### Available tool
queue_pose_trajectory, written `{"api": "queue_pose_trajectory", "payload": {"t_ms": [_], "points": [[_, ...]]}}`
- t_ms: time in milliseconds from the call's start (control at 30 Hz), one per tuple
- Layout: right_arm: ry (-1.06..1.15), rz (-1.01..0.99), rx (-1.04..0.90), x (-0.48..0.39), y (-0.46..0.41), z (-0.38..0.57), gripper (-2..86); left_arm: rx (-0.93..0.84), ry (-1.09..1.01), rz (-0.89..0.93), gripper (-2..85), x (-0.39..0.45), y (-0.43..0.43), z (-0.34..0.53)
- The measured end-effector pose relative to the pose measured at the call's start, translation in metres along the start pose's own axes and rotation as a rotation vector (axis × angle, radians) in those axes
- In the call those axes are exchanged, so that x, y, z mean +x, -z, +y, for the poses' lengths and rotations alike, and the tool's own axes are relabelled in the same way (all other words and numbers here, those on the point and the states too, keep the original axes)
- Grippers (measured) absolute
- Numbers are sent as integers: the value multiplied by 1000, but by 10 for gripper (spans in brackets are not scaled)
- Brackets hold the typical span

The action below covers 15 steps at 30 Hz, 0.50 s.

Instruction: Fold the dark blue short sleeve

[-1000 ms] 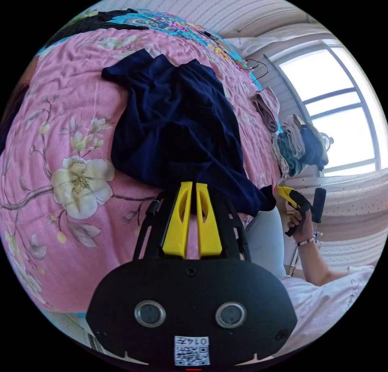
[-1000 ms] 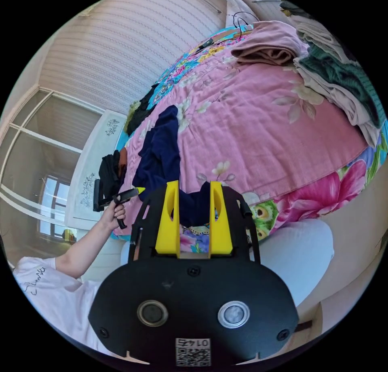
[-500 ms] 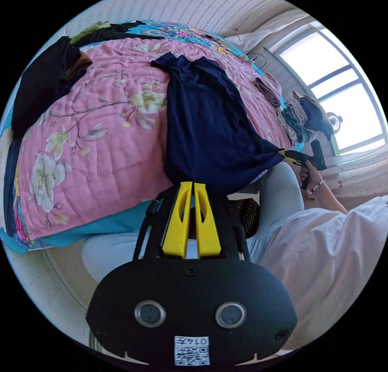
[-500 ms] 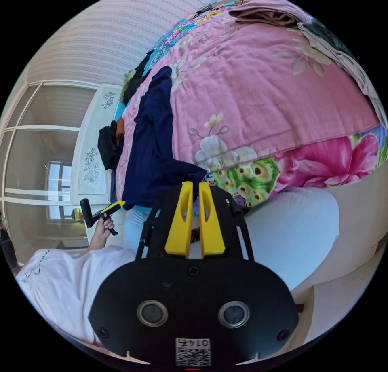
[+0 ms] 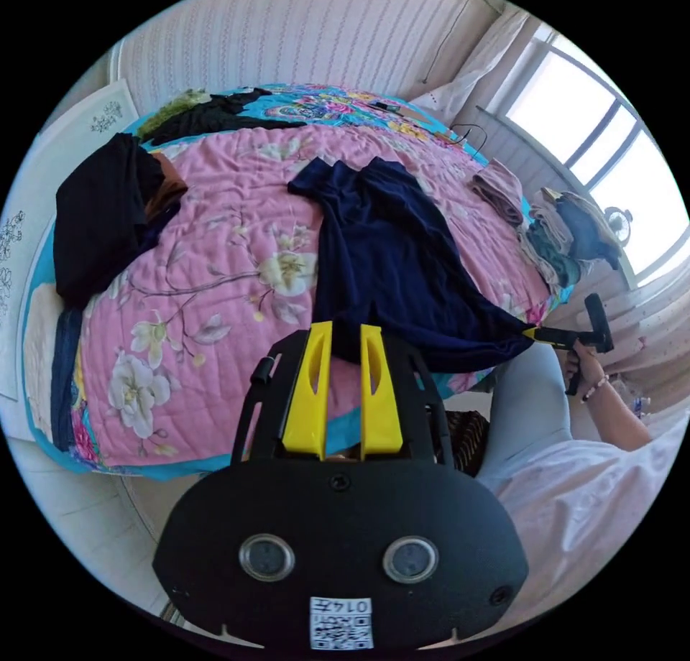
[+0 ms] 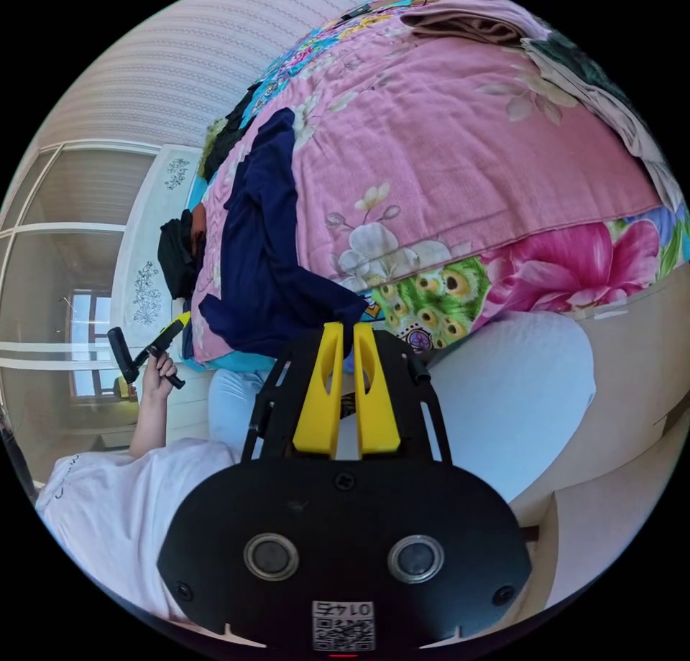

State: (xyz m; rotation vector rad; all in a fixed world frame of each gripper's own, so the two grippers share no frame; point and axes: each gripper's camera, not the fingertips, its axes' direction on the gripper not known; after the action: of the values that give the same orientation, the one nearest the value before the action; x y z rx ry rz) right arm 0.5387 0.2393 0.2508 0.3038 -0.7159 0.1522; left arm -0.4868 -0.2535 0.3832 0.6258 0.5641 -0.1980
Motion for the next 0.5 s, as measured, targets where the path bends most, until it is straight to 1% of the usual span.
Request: {"api": "queue_pose_trajectory", "payload": {"t_ms": [67, 100, 167, 233, 300, 367, 433, 467, 500], "points": [[-8, -10, -9, -3, -3, 5, 12, -7, 33, -15, 70, -6, 0, 11], [-11, -16, -18, -5, -4, 8, 12, -17, 70, 11, 73, -11, -2, 19], [-10, -23, -30, -8, -6, 12, 12, -18, 130, 101, 116, -19, -4, 30], [-3, -28, -39, -14, -5, 16, 12, -13, 222, 295, 162, -26, -10, 41], [0, -25, -46, -19, -5, 21, 12, -27, 227, 377, 164, -19, -15, 42], [2, -23, -52, -24, -6, 26, 12, -27, 206, 344, 161, -4, -16, 39], [4, -30, -52, -32, -5, 35, 12, -7, 156, 272, 146, 19, -19, 30], [4, -35, -51, -34, -5, 37, 12, -13, 151, 263, 141, 23, -22, 28], [5, -44, -49, -38, -4, 42, 12, -55, 143, 258, 118, 31, -30, 23]]}}
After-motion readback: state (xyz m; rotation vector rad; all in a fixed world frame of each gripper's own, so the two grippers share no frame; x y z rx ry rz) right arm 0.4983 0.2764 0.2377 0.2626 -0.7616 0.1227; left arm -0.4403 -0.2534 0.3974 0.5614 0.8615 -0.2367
